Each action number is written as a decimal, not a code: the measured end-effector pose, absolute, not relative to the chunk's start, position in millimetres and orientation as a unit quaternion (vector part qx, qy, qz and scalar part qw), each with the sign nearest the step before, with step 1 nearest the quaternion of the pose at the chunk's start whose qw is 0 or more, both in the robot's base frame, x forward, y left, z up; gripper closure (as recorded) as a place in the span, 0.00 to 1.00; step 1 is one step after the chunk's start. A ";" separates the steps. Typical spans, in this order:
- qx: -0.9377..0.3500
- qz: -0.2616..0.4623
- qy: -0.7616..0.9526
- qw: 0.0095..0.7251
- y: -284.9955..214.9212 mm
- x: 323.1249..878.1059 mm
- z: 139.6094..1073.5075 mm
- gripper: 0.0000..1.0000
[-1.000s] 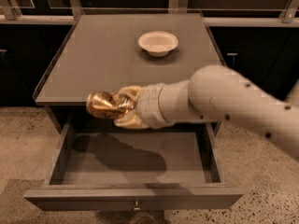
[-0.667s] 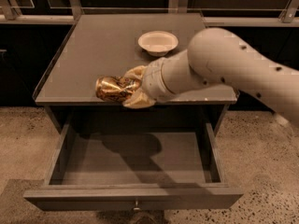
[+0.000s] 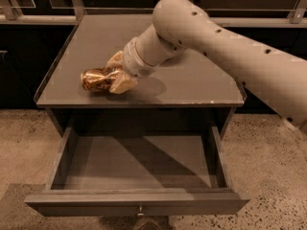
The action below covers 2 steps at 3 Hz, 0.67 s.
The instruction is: Pick orange can from top drawer and place on counter
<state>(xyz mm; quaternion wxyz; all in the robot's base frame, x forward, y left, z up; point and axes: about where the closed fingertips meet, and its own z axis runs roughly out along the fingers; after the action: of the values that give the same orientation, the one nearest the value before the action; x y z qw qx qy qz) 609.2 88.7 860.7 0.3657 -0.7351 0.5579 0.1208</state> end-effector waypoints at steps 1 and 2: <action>-0.754 0.120 0.546 0.345 107.4 625.9 858.0 1.00; -0.756 0.121 0.542 0.345 112.0 626.2 860.2 0.80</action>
Offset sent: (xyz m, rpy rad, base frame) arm 0.0150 0.0168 -0.0024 -0.0370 0.0078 0.0386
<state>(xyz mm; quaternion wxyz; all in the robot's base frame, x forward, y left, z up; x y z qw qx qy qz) 626.2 112.0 860.2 0.3450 -0.7563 0.5425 0.1212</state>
